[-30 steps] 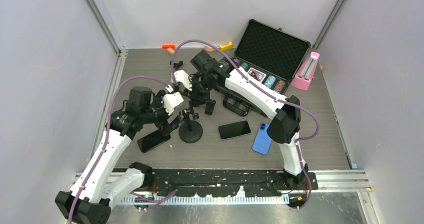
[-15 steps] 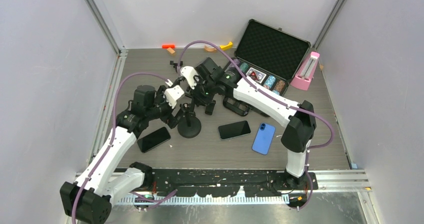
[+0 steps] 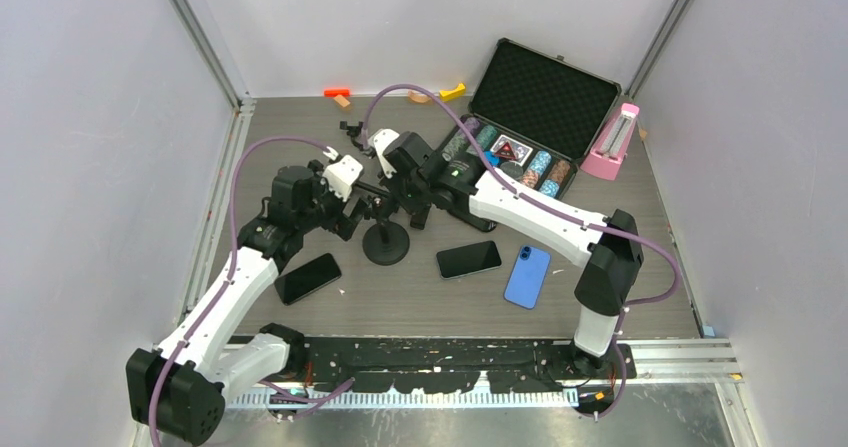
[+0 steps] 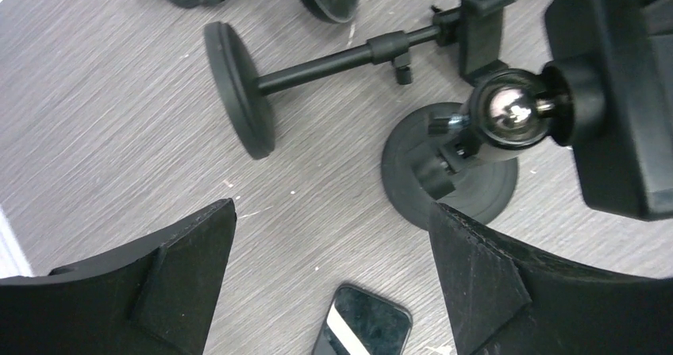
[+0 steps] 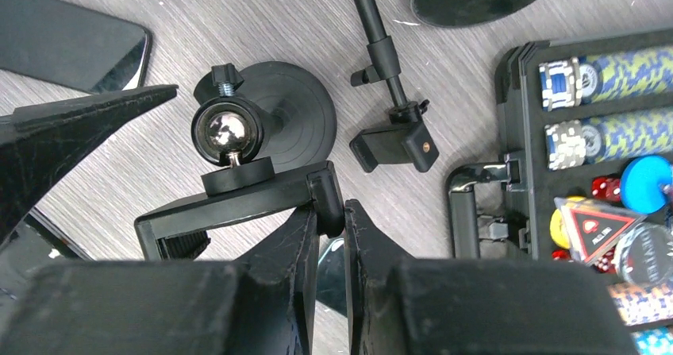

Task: Place the phone on the phone stand
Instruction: Adjust the phone stand at the center of the board, then pick up the phone at the center of the board.

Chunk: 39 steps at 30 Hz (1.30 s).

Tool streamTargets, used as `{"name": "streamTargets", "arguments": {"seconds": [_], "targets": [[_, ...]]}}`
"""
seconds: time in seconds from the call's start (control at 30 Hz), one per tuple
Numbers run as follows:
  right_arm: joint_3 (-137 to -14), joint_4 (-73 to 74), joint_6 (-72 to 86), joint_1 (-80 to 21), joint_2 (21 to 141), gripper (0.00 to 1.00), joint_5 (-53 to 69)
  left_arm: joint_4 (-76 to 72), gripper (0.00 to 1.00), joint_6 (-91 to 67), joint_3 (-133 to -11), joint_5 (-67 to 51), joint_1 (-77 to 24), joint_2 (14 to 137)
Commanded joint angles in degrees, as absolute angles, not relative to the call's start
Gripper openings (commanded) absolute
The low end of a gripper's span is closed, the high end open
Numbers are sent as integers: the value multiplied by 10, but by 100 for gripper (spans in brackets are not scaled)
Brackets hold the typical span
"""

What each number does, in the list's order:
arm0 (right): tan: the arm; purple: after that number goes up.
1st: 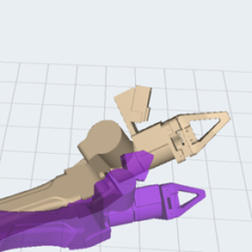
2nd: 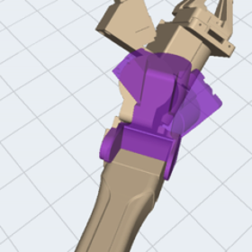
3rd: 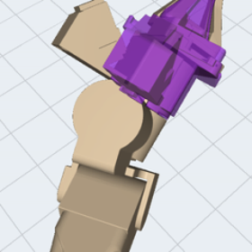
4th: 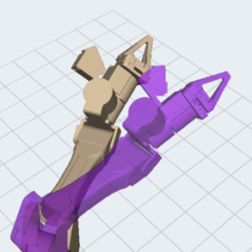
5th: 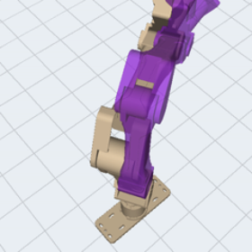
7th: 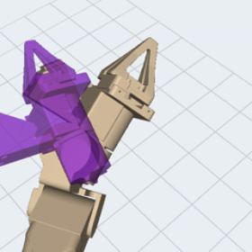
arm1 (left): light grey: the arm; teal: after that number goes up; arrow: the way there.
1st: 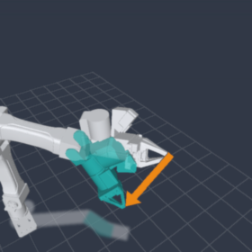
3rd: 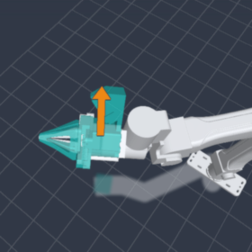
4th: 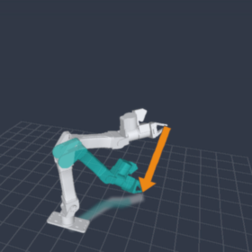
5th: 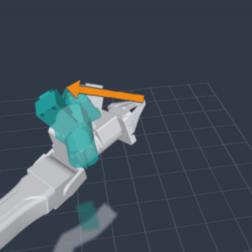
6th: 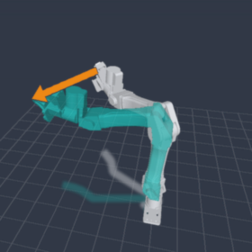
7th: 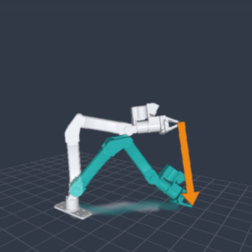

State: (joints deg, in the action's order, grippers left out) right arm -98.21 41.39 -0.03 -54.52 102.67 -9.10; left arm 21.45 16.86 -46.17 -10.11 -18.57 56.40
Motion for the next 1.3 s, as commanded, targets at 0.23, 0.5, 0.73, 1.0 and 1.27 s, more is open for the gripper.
{"name": "streamTargets", "arguments": {"seconds": [0.23, 0.5, 0.73, 1.0, 1.27], "targets": [[-993, 379, 103, -555, 997, 14, -84, 320, 95, 202, -526, -13, -183, 566], [-967, 377, 71, -555, 958, 46, -25, 392, 97, 247, -541, -5, -183, 566], [-907, 380, -31, -555, 891, 90, -20, 481, 100, 324, -530, -25, -175, 583], [-820, 381, -93, -524, 812, 93, 27, 512, 100, 457, -475, -106, -112, 620], [-776, 378, -83, -463, 773, 93, 106, 473, 100, 514, -445, -148, -96, 703]]}}
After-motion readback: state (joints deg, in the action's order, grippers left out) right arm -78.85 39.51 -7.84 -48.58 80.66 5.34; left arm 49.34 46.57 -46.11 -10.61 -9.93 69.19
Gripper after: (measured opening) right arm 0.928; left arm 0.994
